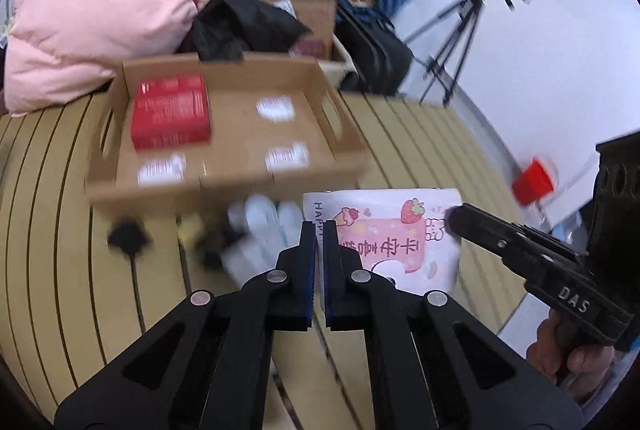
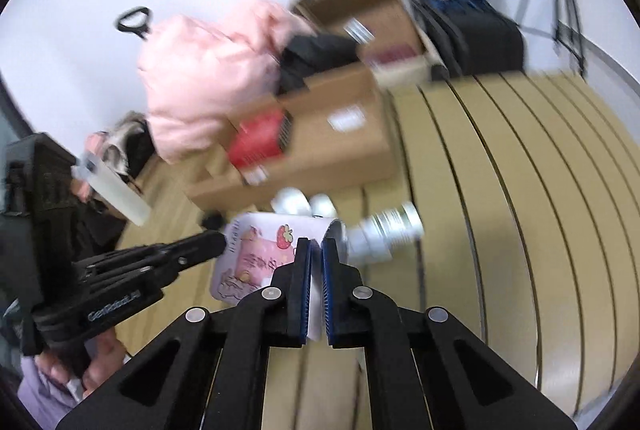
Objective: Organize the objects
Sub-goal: 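Place the pink wallet in the cardboard tray beside the red box, release, then reach the right tool to the white plastic bottle and grasp it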
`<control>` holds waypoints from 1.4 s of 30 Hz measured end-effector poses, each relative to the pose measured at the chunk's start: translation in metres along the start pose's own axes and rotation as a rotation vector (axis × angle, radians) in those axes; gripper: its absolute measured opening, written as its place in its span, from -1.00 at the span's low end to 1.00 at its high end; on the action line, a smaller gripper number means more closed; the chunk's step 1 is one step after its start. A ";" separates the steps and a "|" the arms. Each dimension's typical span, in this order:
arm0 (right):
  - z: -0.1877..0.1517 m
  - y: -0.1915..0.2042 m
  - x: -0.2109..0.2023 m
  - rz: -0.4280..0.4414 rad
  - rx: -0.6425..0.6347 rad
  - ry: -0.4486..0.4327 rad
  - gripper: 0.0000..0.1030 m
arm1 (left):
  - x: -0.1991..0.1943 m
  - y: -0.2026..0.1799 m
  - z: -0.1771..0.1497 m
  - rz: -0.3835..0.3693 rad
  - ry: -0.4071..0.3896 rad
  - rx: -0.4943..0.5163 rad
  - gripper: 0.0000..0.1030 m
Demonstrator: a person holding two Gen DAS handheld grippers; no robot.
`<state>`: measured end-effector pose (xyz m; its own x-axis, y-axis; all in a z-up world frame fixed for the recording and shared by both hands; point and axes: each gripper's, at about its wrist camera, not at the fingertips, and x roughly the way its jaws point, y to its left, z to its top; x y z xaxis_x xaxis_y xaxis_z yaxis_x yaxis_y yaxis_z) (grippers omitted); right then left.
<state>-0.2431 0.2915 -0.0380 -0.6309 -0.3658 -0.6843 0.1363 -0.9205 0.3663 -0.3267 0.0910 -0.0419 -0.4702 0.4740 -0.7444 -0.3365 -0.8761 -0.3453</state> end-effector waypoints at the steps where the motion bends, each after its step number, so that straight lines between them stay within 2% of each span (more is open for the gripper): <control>1: 0.021 0.004 0.005 0.015 -0.017 -0.009 -0.91 | 0.006 0.007 0.020 -0.003 0.001 -0.019 -1.00; 6: 0.112 0.015 0.060 0.044 -0.058 0.014 -0.92 | 0.043 0.032 0.096 0.066 0.002 -0.061 -1.00; 8: 0.137 0.016 0.086 0.027 -0.074 0.040 -0.92 | 0.065 0.042 0.121 0.020 0.008 -0.077 -1.00; 10: 0.161 0.016 0.127 0.024 -0.101 0.091 -0.94 | 0.084 0.049 0.134 0.042 0.000 -0.073 -1.00; 12: 0.173 0.012 0.164 -0.018 -0.116 0.133 -0.94 | 0.113 0.057 0.142 0.086 0.002 -0.055 -1.00; 14: 0.180 0.005 0.202 -0.066 -0.124 0.153 -0.94 | 0.141 0.069 0.142 0.170 0.069 -0.064 -1.00; 15: 0.181 -0.003 0.222 -0.123 -0.126 0.170 -0.94 | 0.147 0.075 0.139 0.192 0.089 -0.072 -1.00; 16: 0.180 -0.011 0.240 -0.176 -0.126 0.199 -0.94 | 0.149 0.080 0.133 0.188 0.096 -0.069 -0.91; 17: 0.179 -0.016 0.251 -0.195 -0.129 0.221 -0.88 | 0.148 0.083 0.128 0.182 0.097 -0.056 -0.62; 18: 0.175 -0.022 0.260 -0.187 -0.142 0.243 -0.73 | 0.146 0.085 0.124 0.194 0.097 -0.034 -0.37; 19: 0.174 -0.027 0.262 -0.175 -0.152 0.250 -0.56 | 0.142 0.086 0.119 0.226 0.092 -0.010 0.16; 20: 0.170 -0.029 0.260 -0.165 -0.159 0.250 0.07 | 0.136 0.088 0.117 0.250 0.084 0.006 0.37; 21: 0.166 -0.032 0.255 -0.158 -0.164 0.242 0.78 | 0.127 0.087 0.114 0.263 0.065 0.018 0.37; 22: 0.162 -0.030 0.249 -0.133 -0.173 0.229 0.82 | 0.117 0.086 0.111 0.288 0.057 0.026 0.38; 25: 0.154 -0.021 0.233 -0.150 -0.227 0.238 0.92 | 0.078 0.080 0.098 0.338 0.029 0.023 0.44; 27: 0.151 -0.014 0.216 -0.164 -0.243 0.228 0.92 | 0.047 0.072 0.085 0.340 0.001 0.038 0.62; 31: 0.133 -0.001 0.160 -0.153 -0.264 0.196 0.92 | -0.029 0.051 0.042 0.399 -0.067 0.075 0.80; 32: 0.127 0.002 0.146 -0.149 -0.268 0.188 0.92 | -0.046 0.048 0.028 0.407 -0.096 0.071 0.93; 35: 0.096 0.016 0.087 -0.137 -0.283 0.135 0.92 | -0.104 0.036 -0.035 0.427 -0.163 0.062 1.00; 38: 0.047 0.029 0.026 -0.105 -0.290 0.063 0.92 | -0.148 0.024 -0.098 0.420 -0.194 0.031 1.00; 42: -0.024 0.040 -0.028 -0.043 -0.226 0.059 0.92 | -0.172 0.011 -0.154 0.444 -0.162 -0.007 1.00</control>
<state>-0.2019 0.2615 -0.0197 -0.5952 -0.3266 -0.7342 0.2821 -0.9405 0.1896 -0.1240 -0.0132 -0.0058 -0.6891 0.0608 -0.7221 -0.0688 -0.9975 -0.0183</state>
